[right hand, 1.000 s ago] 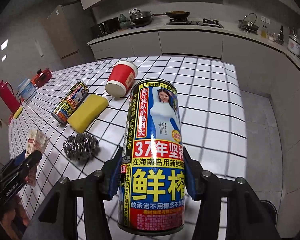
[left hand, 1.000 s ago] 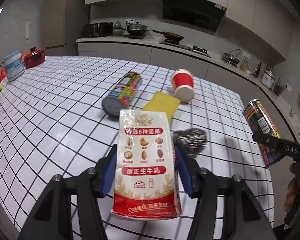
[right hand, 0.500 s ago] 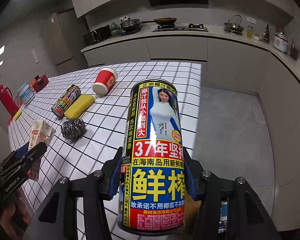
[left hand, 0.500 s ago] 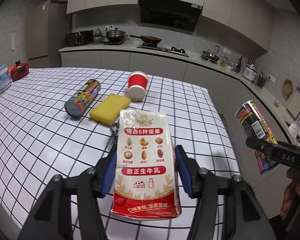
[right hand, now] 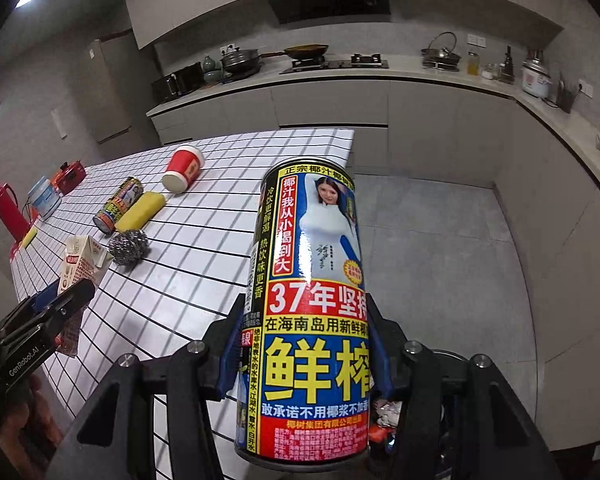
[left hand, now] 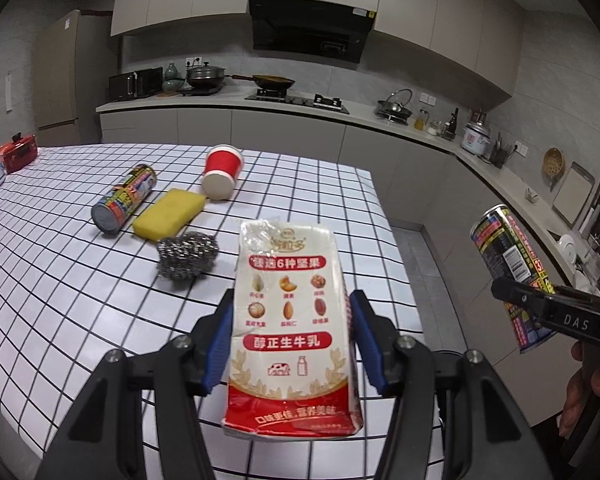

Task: Collect trash
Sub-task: 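Carry the milk carton and can over the black bin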

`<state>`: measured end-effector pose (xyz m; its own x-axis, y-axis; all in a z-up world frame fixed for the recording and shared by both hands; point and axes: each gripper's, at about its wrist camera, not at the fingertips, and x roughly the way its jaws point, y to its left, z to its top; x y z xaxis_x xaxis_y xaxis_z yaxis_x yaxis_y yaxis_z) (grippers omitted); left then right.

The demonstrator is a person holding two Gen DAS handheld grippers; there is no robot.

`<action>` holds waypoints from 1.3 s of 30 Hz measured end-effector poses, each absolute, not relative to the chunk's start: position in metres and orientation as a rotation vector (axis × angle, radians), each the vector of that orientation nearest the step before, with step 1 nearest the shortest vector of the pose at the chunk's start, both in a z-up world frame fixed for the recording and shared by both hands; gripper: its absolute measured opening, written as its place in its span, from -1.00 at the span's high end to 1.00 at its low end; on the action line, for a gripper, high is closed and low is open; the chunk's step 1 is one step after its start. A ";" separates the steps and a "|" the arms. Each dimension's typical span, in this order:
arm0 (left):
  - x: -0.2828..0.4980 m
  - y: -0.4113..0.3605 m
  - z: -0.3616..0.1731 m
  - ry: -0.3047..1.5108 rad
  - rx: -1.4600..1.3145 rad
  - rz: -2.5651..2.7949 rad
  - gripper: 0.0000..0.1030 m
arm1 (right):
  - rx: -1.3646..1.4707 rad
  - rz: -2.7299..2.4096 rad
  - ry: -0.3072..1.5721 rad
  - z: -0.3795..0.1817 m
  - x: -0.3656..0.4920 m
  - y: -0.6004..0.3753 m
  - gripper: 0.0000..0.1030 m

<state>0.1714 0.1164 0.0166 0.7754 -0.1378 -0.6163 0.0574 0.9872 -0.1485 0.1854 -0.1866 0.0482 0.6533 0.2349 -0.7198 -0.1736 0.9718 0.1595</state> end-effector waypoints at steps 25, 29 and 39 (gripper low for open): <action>0.144 -0.069 -0.022 0.752 -0.071 -0.365 -0.10 | 0.105 0.090 0.921 -0.020 0.125 -0.349 -0.07; 0.140 -0.096 -0.044 0.793 -0.059 -0.384 -0.10 | 0.098 0.092 0.961 -0.046 0.117 -0.369 -0.07; 0.136 -0.138 -0.104 0.904 -0.064 -0.390 -0.10 | 0.034 0.150 1.072 -0.123 0.122 -0.386 -0.07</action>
<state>0.1355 -0.1379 -0.1038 0.5537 -0.3562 -0.7527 0.3027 0.9281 -0.2165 0.1218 -0.3856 -0.1231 0.4688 0.1391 -0.8723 -0.1062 0.9892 0.1007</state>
